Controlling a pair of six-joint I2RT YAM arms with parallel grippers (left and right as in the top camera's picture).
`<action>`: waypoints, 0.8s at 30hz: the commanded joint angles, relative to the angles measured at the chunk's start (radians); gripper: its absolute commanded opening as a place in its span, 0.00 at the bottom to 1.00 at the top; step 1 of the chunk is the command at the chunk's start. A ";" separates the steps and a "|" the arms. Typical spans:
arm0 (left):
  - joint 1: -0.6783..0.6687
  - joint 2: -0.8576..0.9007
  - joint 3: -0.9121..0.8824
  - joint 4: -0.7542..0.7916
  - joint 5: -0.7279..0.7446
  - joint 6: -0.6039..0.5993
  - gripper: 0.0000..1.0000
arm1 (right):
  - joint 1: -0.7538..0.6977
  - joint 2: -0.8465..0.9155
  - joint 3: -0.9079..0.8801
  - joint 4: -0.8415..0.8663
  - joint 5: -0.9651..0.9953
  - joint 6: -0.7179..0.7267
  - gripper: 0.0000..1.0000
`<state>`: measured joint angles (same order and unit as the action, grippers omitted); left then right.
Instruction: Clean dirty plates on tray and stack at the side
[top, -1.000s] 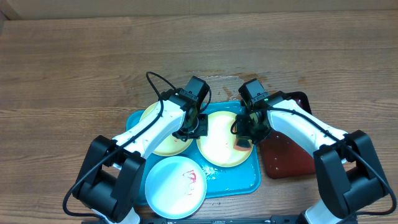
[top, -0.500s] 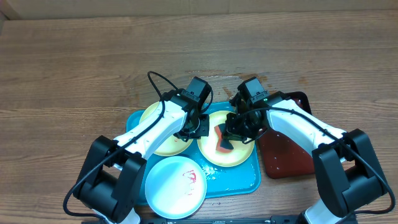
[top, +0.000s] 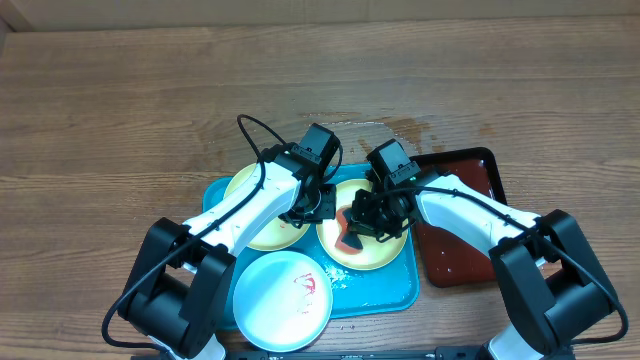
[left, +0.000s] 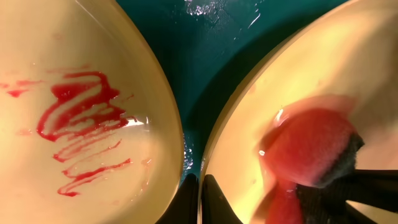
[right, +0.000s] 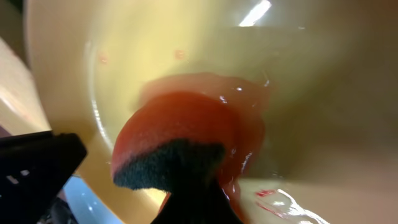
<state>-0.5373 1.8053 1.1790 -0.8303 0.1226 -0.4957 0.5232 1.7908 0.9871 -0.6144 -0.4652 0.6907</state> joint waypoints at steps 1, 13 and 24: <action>-0.013 0.011 0.023 0.007 0.008 -0.005 0.04 | -0.014 0.001 -0.003 -0.058 0.130 -0.019 0.04; 0.005 0.011 0.023 0.106 0.223 0.071 0.04 | -0.019 0.001 0.017 -0.120 0.195 -0.076 0.04; 0.040 0.011 0.023 0.008 0.123 0.062 0.36 | -0.020 0.001 0.017 -0.110 0.190 -0.097 0.04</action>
<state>-0.5087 1.8088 1.1809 -0.8062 0.2844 -0.4400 0.5129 1.7905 0.9985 -0.7258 -0.3618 0.6014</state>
